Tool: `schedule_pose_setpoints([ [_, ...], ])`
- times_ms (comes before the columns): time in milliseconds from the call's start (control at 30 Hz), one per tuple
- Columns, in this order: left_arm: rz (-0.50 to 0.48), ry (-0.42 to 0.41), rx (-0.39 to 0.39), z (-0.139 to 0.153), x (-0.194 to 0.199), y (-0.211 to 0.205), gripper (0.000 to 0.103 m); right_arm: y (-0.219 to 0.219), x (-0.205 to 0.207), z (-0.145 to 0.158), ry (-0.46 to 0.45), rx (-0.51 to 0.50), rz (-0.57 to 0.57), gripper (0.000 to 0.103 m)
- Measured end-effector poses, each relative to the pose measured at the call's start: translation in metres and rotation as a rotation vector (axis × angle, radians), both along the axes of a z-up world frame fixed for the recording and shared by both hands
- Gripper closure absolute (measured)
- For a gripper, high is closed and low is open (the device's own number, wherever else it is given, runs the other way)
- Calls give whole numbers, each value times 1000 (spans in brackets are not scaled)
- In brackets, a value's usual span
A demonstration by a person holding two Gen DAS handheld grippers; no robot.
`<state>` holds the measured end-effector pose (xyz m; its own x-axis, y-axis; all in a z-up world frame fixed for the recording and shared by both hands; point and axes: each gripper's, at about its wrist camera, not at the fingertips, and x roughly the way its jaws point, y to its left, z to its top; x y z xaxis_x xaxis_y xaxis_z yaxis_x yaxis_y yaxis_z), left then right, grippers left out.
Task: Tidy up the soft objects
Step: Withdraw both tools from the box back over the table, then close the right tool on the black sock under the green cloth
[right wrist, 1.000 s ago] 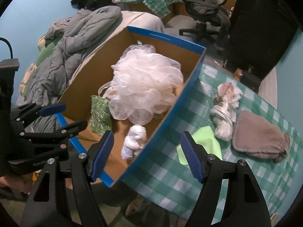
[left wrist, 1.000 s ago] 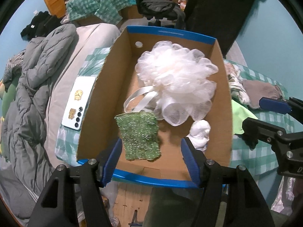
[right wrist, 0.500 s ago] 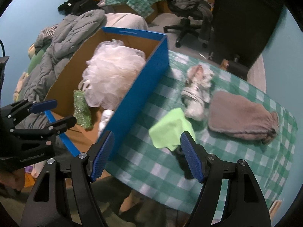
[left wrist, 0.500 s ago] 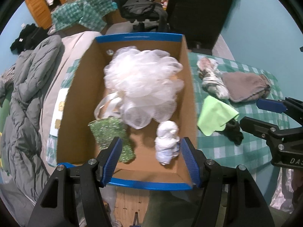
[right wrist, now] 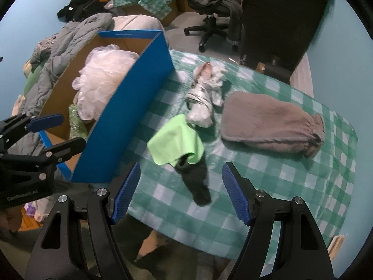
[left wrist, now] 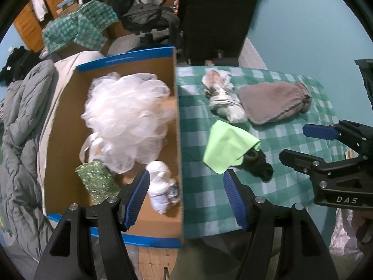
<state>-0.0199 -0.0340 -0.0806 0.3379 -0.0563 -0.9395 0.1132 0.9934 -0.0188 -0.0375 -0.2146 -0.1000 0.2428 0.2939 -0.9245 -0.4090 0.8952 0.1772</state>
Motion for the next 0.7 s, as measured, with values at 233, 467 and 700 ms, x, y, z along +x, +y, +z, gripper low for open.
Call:
schedule_pose_setpoints([
  [233, -50, 22, -1, -13, 4, -26, 36, -18, -2, -13, 16, -18, -15, 29],
  [467, -108, 40, 5, -24, 9, -48, 36, -36, -5, -25, 35, -27, -34, 29],
  [700, -101, 77, -6, -42, 17, -56, 35, -44, -6, -34, 44, -38, -40, 29],
])
